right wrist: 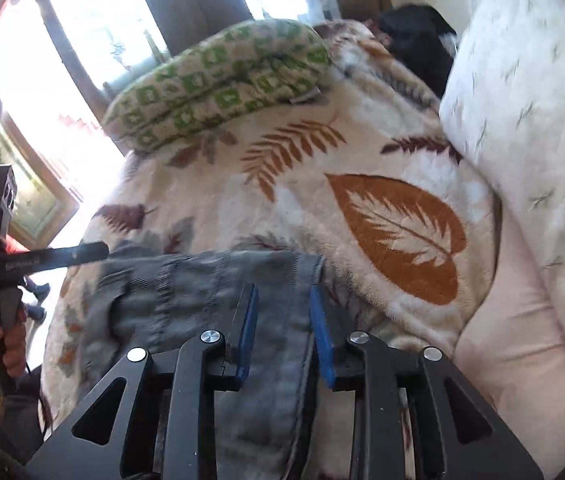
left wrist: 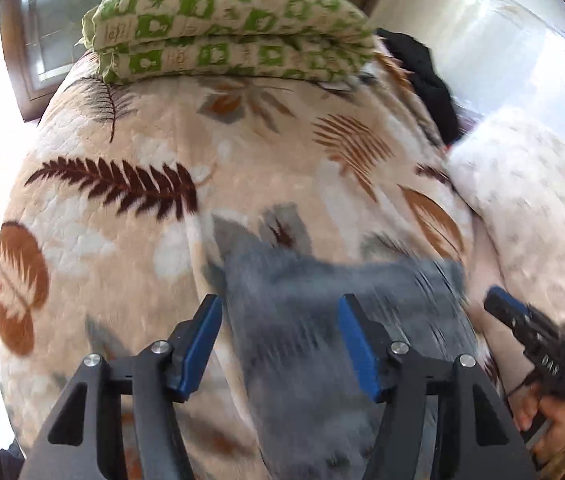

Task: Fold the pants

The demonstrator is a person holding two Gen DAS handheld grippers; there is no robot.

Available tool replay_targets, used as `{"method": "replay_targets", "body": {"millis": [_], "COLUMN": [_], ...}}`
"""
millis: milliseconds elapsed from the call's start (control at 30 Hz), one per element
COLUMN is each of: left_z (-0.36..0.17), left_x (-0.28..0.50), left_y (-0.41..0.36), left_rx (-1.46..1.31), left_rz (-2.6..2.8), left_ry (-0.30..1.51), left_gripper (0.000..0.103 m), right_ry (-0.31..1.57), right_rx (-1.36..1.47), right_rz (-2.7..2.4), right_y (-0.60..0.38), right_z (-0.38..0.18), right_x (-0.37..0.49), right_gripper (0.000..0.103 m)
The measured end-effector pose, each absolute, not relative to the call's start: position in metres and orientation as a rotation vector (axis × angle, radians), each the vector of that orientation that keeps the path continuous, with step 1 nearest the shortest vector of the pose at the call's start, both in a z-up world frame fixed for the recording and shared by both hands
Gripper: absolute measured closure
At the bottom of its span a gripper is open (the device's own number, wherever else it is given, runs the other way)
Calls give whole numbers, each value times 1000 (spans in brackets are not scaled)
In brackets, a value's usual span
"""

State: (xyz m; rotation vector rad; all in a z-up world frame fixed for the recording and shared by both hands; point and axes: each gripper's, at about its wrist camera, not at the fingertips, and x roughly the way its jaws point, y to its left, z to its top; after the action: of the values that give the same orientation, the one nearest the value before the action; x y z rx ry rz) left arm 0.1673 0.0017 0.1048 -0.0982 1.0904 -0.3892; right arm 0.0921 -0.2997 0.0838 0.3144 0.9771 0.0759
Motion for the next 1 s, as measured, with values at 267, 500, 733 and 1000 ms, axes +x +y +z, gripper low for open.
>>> {"method": "replay_targets", "body": {"millis": [267, 500, 733, 1000], "left_z": [93, 52, 68, 74], "left_x": [86, 75, 72, 59], "left_y": [-26, -38, -35, -31], "left_rx": [20, 105, 94, 108], "left_rz": [-472, -401, -375, -343], "left_ry": [1065, 1060, 1074, 1066], "left_gripper": [40, 38, 32, 27], "right_ry": [1026, 1102, 1108, 1039], "right_rx": [359, 225, 241, 264], "right_rz": [158, 135, 134, 119], "right_y": [-270, -255, -260, -266], "right_z": [84, 24, 41, 66], "right_x": [50, 44, 40, 26], "right_gripper": [76, 79, 76, 61]}}
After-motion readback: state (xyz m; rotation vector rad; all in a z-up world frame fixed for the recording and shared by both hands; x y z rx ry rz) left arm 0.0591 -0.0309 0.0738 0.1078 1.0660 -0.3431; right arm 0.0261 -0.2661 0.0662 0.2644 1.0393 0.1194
